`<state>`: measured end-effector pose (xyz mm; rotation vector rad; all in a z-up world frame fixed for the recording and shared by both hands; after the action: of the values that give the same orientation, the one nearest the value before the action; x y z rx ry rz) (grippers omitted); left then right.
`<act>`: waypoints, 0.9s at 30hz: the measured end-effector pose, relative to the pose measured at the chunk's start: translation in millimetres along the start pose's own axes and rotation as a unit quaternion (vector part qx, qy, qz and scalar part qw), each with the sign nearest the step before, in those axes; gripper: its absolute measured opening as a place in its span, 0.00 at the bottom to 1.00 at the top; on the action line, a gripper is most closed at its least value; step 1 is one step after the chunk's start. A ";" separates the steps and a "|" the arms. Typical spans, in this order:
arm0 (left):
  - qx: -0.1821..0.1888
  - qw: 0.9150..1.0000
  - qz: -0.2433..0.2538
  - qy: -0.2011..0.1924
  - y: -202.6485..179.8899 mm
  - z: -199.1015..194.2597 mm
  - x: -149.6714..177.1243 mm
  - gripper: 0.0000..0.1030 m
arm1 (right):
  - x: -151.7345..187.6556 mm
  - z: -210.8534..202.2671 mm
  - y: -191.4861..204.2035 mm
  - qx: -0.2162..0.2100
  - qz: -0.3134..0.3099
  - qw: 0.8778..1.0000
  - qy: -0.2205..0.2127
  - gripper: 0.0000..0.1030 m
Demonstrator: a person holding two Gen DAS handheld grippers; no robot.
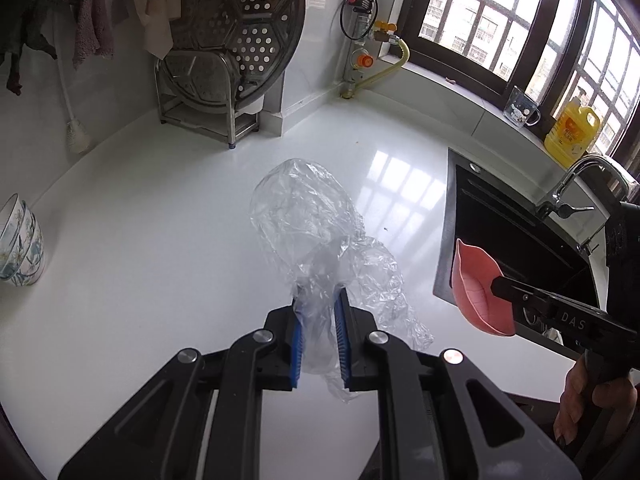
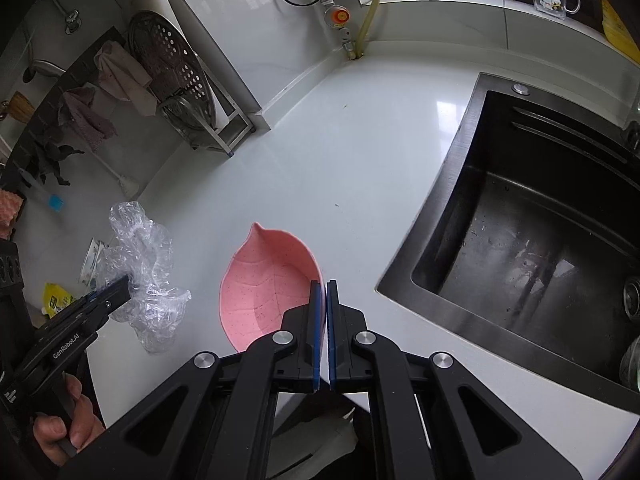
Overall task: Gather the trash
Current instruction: 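Carry the clear bag and pink lid down over the bin with both grippers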
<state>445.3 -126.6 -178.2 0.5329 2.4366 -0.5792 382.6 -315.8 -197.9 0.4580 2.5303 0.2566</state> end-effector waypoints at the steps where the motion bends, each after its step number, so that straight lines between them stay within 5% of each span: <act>1: 0.000 1.000 -0.003 0.000 -9.2 -3.8 8.2 0.14 | 8.0 -7.3 -7.0 -0.004 -0.001 1.000 0.000 0.03; 7: -0.005 1.000 -0.020 -0.002 -79.9 -18.1 79.7 0.14 | 69.1 -50.8 -58.1 -0.015 -0.024 1.000 -0.007 0.03; 14: 0.020 0.998 -0.036 0.037 -149.4 -9.7 182.3 0.14 | 169.8 -76.4 -115.3 -0.011 -0.047 0.998 0.035 0.03; 21: -0.003 0.995 -0.030 0.095 -143.9 24.7 259.2 0.14 | 253.2 -51.6 -141.8 0.007 -0.045 0.994 0.098 0.03; 27: -0.012 0.989 -0.011 0.148 -102.4 101.0 329.4 0.14 | 324.1 39.2 -155.5 0.024 -0.015 0.989 0.148 0.03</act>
<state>190.3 -183.8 -424.9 0.6220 2.7285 -0.5094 106.3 -335.1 -430.3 0.4265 2.8371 0.2704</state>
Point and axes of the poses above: each gripper's, at about its wrist camera, not at the fingertips, and z roughly the way its jaws point, y to its left, x to its underside, the point moved 9 cm from there along z, roughly the way its jaws point, and after that the axes turned 8 degrees about x, right-handed, at the moved point
